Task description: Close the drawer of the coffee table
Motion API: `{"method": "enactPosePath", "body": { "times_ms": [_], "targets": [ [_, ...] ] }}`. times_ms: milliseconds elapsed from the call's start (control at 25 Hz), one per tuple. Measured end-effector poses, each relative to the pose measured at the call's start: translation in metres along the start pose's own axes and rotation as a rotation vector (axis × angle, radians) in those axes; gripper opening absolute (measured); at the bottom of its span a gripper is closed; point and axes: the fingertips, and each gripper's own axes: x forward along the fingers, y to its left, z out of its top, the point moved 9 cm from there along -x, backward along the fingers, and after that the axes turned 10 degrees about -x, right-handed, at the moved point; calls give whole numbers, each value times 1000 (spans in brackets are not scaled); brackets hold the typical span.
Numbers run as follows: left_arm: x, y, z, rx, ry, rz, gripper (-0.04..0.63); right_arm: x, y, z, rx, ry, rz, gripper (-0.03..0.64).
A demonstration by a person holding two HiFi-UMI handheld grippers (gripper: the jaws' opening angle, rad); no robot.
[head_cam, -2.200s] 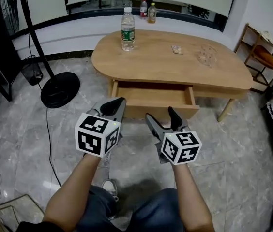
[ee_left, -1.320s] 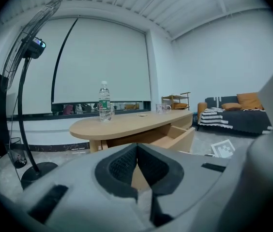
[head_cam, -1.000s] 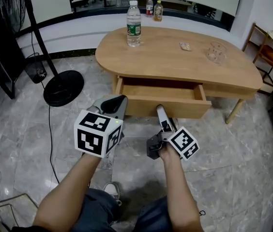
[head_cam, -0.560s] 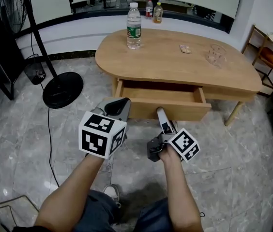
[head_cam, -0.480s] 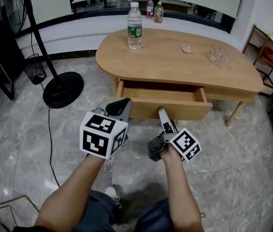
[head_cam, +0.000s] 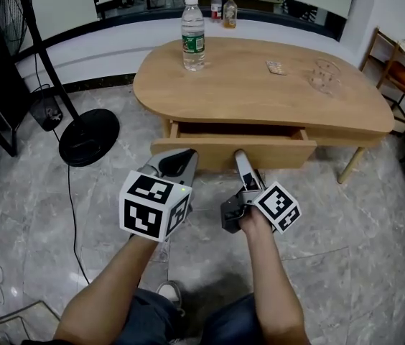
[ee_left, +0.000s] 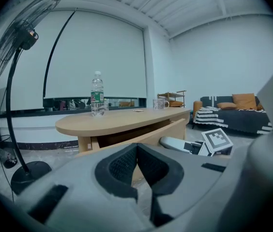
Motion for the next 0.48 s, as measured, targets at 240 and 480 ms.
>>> {"method": "enactPosePath", "body": {
  "times_ms": [240,480],
  "targets": [
    [16,7,-4,-1,11,-20,2,18,-5,4,-5,-26,2,489],
    [32,13,-3,14,-10,-38,2,33,-10,6,-6,-24,4,489]
  ]
}}
